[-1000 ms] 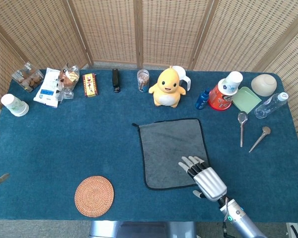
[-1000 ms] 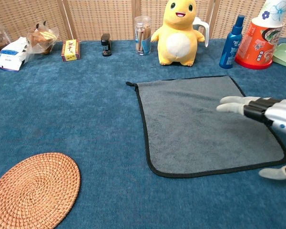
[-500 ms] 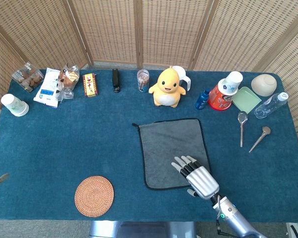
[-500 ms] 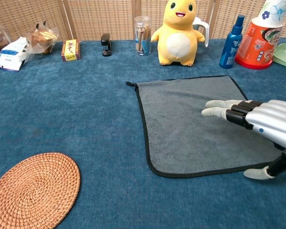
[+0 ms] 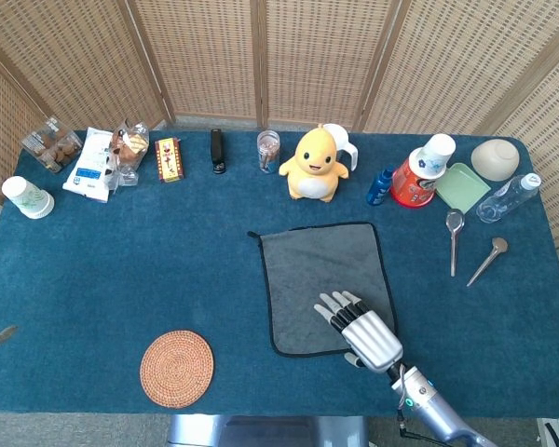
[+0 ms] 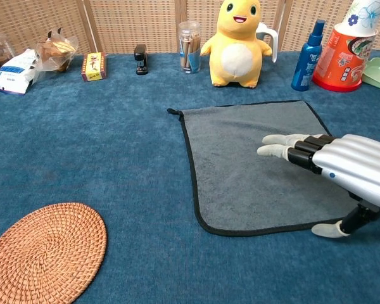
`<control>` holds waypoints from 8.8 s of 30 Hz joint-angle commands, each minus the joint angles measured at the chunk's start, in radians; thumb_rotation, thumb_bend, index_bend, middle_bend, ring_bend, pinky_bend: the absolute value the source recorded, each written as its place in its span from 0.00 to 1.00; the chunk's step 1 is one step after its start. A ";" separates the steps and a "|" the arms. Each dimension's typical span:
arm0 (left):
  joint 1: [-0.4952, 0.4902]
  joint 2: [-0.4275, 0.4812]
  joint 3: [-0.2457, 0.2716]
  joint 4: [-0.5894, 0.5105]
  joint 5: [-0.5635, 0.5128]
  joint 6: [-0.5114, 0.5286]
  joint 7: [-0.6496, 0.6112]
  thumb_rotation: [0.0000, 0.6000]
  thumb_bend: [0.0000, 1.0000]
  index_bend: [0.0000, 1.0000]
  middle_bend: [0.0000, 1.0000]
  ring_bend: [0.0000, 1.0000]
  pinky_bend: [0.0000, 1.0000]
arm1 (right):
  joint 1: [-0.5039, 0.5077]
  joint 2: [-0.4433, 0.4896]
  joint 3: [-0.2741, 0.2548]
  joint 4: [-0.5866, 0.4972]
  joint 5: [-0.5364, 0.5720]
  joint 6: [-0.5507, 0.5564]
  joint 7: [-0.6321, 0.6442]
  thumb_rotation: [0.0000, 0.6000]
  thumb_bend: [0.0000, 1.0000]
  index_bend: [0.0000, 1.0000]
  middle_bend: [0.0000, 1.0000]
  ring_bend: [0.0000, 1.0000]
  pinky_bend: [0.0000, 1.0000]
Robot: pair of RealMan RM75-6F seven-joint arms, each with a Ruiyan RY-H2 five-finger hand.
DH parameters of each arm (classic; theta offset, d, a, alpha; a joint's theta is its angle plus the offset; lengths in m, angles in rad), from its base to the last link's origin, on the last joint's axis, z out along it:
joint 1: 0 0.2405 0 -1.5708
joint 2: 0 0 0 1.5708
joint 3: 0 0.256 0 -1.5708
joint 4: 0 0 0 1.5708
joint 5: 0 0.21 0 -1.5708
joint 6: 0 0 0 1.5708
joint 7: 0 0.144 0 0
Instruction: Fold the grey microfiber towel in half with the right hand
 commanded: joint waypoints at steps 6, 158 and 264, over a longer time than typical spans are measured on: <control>-0.001 0.002 0.000 -0.001 -0.004 -0.005 0.000 1.00 0.10 0.00 0.00 0.00 0.00 | 0.007 -0.009 -0.007 0.006 -0.001 0.000 -0.006 1.00 0.00 0.00 0.00 0.00 0.19; -0.034 0.015 0.012 0.013 -0.030 -0.096 -0.040 1.00 0.10 0.00 0.00 0.00 0.00 | 0.458 -0.487 0.477 0.481 0.685 -0.104 -0.330 1.00 0.49 0.68 0.07 0.00 0.22; -0.059 -0.001 0.016 0.008 -0.063 -0.132 -0.003 1.00 0.10 0.00 0.00 0.00 0.00 | 0.323 -0.337 0.279 0.592 0.449 -0.030 -0.073 1.00 0.09 0.12 0.00 0.00 0.23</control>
